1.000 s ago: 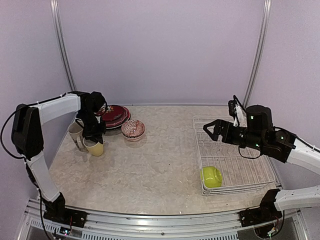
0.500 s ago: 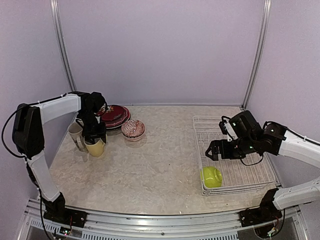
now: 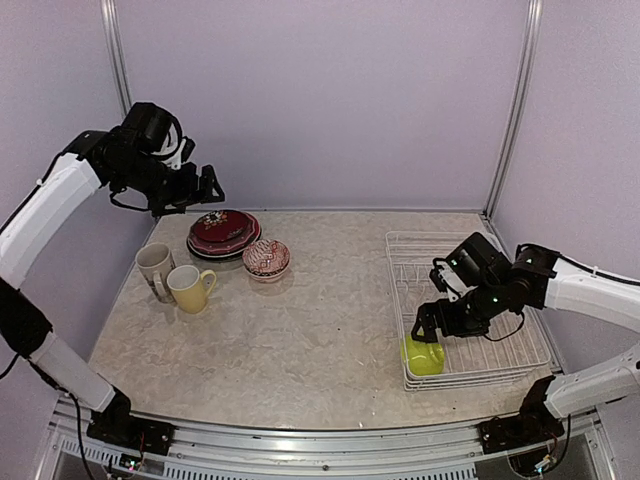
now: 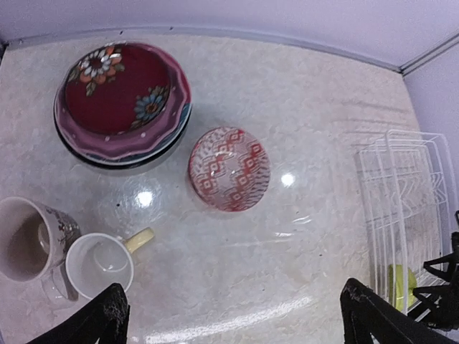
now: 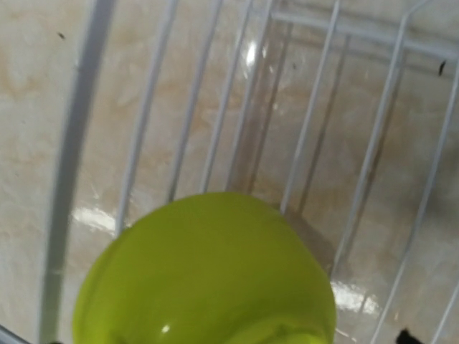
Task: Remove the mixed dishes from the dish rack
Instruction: Adjust the bowl on the dish rack.
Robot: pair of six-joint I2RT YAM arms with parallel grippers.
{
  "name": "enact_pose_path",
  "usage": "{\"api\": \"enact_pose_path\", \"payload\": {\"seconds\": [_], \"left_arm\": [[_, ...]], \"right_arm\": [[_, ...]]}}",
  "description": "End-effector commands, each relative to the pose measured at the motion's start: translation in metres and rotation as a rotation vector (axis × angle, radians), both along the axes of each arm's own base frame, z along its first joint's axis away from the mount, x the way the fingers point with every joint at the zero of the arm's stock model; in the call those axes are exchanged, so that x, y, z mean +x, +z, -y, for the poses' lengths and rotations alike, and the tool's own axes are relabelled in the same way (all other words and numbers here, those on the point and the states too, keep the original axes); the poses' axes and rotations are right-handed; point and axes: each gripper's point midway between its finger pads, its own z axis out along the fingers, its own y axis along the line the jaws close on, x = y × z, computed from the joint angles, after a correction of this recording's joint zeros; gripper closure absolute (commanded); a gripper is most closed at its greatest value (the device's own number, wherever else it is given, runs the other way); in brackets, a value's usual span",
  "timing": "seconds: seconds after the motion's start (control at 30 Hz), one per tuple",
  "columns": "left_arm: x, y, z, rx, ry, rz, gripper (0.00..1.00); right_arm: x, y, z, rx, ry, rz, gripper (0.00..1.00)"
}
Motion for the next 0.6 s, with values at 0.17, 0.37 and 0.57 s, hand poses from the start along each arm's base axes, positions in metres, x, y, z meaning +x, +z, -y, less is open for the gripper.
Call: {"api": "enact_pose_path", "payload": {"seconds": [0.17,0.37,0.57], "left_arm": [[0.01,0.081,0.045,-0.158,-0.171,0.209,0.01],[0.013,0.042,0.046,-0.158,-0.171,0.154,0.01],[0.014,0.02,0.049,-0.227,-0.18,0.106,0.01]], "right_arm": [[-0.012,-0.023,-0.007,-0.046,0.03,-0.108,0.1],[-0.021,-0.03,0.005,-0.08,-0.026,-0.131,0.13],[-0.031,-0.038,0.05,-0.206,-0.171,-0.139,0.12]]}}
